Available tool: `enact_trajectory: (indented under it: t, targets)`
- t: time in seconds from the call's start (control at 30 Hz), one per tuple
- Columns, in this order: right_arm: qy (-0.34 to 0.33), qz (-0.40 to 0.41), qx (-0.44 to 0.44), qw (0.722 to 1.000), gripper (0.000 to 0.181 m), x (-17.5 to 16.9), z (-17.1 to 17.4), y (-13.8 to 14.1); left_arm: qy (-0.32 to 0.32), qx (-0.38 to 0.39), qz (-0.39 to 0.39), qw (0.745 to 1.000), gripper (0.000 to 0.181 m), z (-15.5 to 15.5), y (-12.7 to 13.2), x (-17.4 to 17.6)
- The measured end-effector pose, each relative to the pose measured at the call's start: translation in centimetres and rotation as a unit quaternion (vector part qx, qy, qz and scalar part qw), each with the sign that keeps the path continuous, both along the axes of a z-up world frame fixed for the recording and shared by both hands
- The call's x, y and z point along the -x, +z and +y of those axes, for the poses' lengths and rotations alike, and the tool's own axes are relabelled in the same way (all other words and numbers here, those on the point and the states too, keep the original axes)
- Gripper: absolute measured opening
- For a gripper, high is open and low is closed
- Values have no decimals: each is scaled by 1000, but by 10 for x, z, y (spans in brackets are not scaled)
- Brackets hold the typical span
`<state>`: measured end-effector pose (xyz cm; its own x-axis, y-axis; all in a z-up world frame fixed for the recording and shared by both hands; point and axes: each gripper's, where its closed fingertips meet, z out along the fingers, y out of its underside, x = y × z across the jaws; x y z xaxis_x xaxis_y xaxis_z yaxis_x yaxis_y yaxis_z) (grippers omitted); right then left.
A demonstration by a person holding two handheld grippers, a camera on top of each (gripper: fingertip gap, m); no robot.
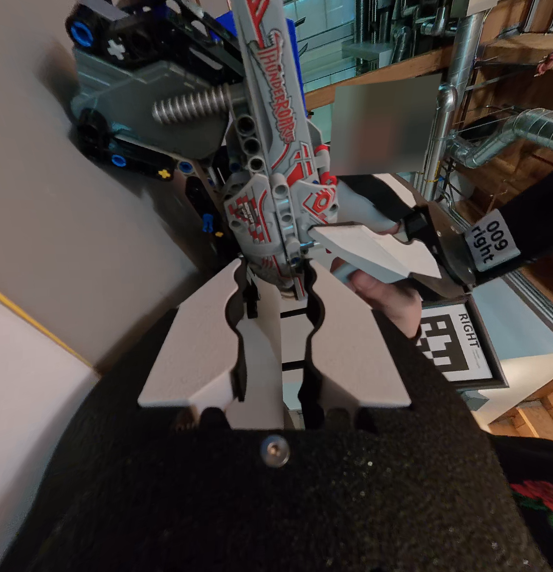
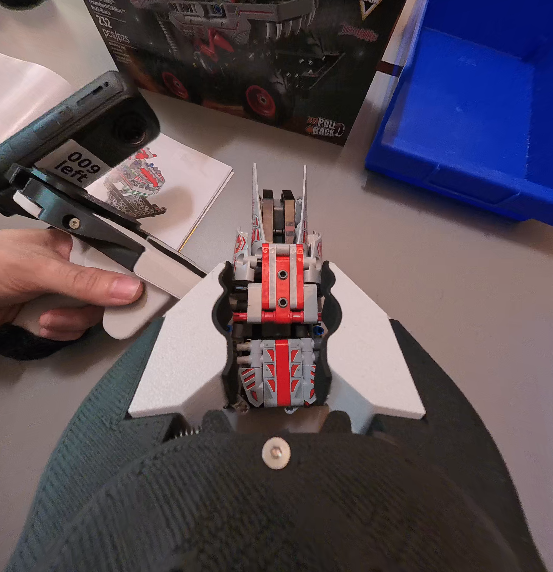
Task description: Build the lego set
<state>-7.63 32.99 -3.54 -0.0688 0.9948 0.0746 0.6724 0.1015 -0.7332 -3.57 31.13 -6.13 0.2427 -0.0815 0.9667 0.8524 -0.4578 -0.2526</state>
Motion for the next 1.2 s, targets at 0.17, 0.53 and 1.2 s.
enact_trajectory:
  t: [0.17, 0.53, 1.2]
  targets:
    - [4, -1, 2, 1000, 57, 0, 1, 0, -9, -6, 104, 994, 34, -20, 6, 9]
    - [75, 4, 9, 997, 57, -1, -5, 1, -143, -201, 605, 757, 61, -2, 75, 43]
    - [51, 155, 47, 985, 97, -53, 2, -13, -387, -225, 667, 596, 86, 24, 29, 10]
